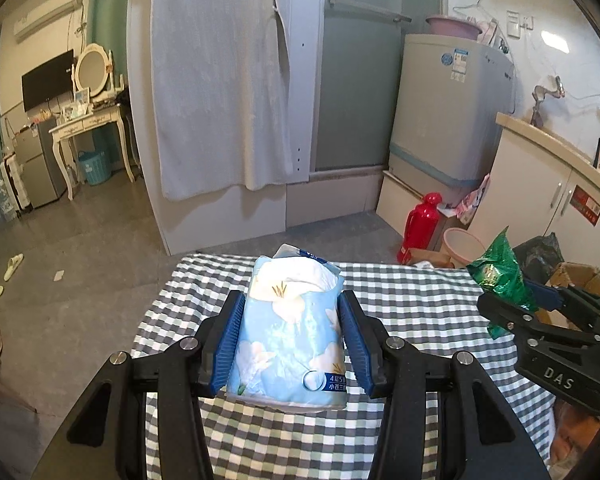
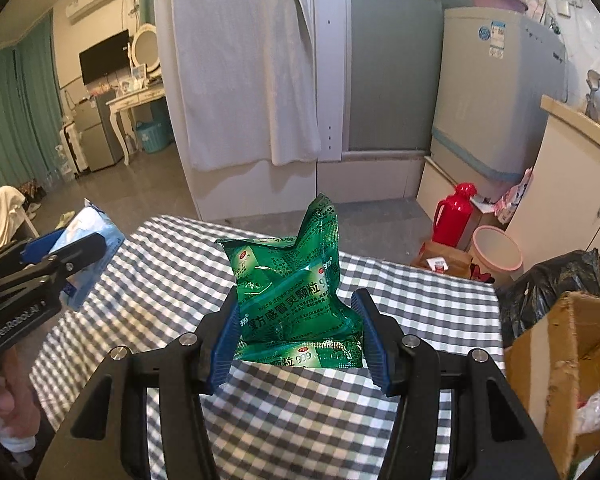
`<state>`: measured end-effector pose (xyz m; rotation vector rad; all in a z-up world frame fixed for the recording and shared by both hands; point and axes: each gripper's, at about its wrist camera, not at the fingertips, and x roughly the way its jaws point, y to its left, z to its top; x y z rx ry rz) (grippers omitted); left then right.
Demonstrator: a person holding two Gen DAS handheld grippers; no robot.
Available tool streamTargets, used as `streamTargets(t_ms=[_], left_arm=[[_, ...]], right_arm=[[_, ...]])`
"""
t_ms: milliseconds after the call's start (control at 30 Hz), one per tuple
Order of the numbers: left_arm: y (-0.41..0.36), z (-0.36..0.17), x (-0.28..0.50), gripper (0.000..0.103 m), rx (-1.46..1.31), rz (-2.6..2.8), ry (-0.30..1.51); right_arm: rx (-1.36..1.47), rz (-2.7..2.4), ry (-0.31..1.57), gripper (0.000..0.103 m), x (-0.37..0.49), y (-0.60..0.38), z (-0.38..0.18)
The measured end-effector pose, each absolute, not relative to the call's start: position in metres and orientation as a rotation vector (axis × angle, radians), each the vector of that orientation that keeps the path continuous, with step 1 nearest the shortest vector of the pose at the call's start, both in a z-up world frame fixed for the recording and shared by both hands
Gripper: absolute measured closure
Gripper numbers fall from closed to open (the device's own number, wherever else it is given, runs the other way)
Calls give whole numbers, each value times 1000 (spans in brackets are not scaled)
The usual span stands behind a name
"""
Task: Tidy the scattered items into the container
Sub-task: 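Carry the tissue pack and green packet over the cardboard box with both grippers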
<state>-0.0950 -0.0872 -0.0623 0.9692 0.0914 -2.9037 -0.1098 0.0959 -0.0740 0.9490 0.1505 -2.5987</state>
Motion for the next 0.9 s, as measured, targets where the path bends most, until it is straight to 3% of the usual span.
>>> streamTargets(t_ms=[900], left_arm=[[-17,-6,-36,54,825,-3025,24]], right_arm=[[778,-2735,100,49,-27,162,-10]])
